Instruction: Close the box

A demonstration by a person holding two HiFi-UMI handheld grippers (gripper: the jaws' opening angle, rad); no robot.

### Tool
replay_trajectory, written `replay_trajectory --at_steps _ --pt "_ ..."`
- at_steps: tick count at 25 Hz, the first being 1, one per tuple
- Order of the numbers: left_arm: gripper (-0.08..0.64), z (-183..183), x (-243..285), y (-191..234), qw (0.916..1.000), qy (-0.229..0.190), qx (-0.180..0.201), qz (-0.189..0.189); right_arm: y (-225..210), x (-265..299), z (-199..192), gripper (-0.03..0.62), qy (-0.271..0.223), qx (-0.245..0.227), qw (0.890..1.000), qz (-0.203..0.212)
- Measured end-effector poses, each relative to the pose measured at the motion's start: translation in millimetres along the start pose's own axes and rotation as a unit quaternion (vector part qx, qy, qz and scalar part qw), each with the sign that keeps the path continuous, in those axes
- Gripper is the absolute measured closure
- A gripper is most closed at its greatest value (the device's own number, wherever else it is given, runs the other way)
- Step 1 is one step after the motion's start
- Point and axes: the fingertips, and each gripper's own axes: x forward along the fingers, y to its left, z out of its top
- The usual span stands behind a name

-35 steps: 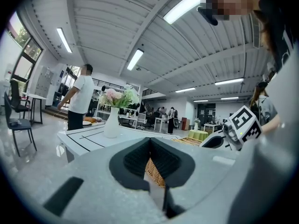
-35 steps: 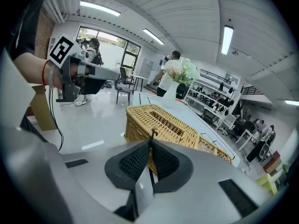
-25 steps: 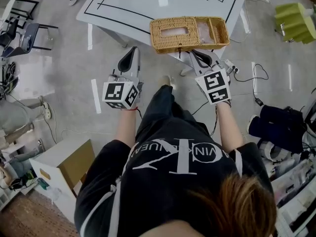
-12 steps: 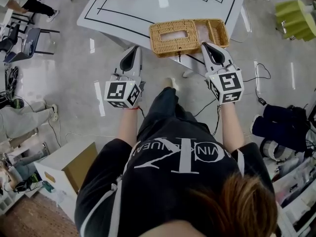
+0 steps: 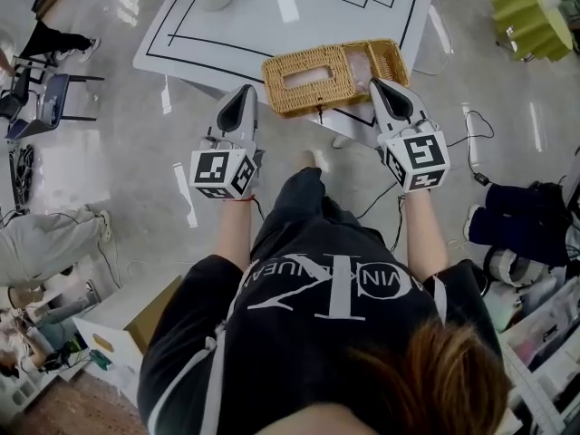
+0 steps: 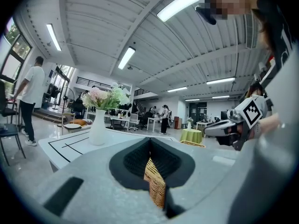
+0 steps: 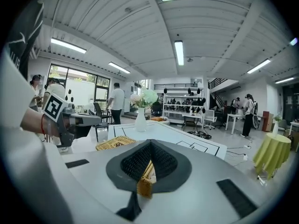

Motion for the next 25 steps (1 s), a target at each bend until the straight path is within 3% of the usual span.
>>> replay_trajectory --at_steps 25 --pt "0.549 29 -14 -12 0.9986 -0.046 0.021 0.013 -5 -27 27 0.594 -0.063 0.004 0.998 -0.004"
